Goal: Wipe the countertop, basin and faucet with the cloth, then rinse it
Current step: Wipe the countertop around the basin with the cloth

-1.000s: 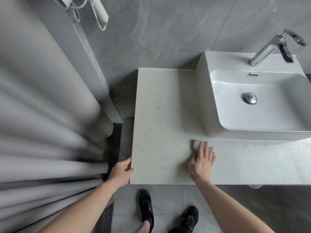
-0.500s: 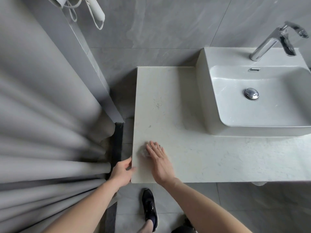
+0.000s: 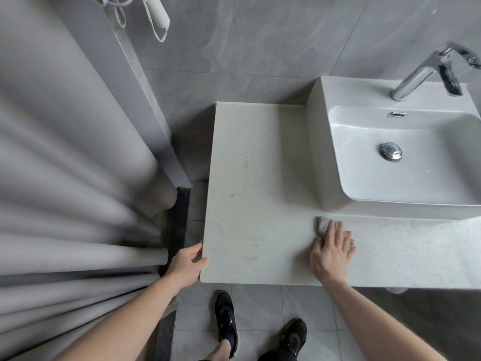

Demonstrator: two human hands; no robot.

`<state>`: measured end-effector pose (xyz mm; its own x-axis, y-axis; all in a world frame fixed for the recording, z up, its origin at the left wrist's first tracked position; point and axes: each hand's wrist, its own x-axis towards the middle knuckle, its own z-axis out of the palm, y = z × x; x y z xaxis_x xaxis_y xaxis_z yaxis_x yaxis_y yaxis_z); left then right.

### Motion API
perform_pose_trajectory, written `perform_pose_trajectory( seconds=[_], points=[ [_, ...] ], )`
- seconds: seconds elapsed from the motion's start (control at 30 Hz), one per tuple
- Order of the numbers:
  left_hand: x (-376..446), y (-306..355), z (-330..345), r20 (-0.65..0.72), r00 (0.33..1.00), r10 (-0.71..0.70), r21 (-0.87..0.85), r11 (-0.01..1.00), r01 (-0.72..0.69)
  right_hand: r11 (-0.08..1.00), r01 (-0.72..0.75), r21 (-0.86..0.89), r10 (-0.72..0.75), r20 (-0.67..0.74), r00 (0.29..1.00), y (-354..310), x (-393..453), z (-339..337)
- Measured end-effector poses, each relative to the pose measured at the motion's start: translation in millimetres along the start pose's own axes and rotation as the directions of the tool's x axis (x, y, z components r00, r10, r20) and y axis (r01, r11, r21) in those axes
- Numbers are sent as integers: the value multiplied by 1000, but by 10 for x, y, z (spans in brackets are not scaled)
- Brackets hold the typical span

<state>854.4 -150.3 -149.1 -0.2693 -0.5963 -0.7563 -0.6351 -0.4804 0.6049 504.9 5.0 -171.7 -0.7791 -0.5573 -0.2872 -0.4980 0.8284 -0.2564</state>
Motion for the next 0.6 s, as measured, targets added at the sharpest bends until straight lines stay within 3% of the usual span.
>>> perform_pose_trajectory(
  seconds=[0.13, 0.33, 0.43, 0.6],
  points=[
    [-41, 43, 1, 48, 999, -9, -66, 998, 12, 961, 274, 41, -276, 38, 961, -702, -363, 336],
    [-72, -109, -7, 50, 999, -3, -192, 981, 13, 754, 653, 72, -650, 221, 727, -1683, -1091, 687],
    [-107, -334, 2, 66, 997, -31, -208, 977, 44, 669, 741, 61, -725, 273, 632, -1750, -1330, 747],
    [-194, -533, -15, 41, 991, -123, -197, 972, 129, 538, 841, 59, -803, 339, 490, -1301, -1403, 697]
  ],
)
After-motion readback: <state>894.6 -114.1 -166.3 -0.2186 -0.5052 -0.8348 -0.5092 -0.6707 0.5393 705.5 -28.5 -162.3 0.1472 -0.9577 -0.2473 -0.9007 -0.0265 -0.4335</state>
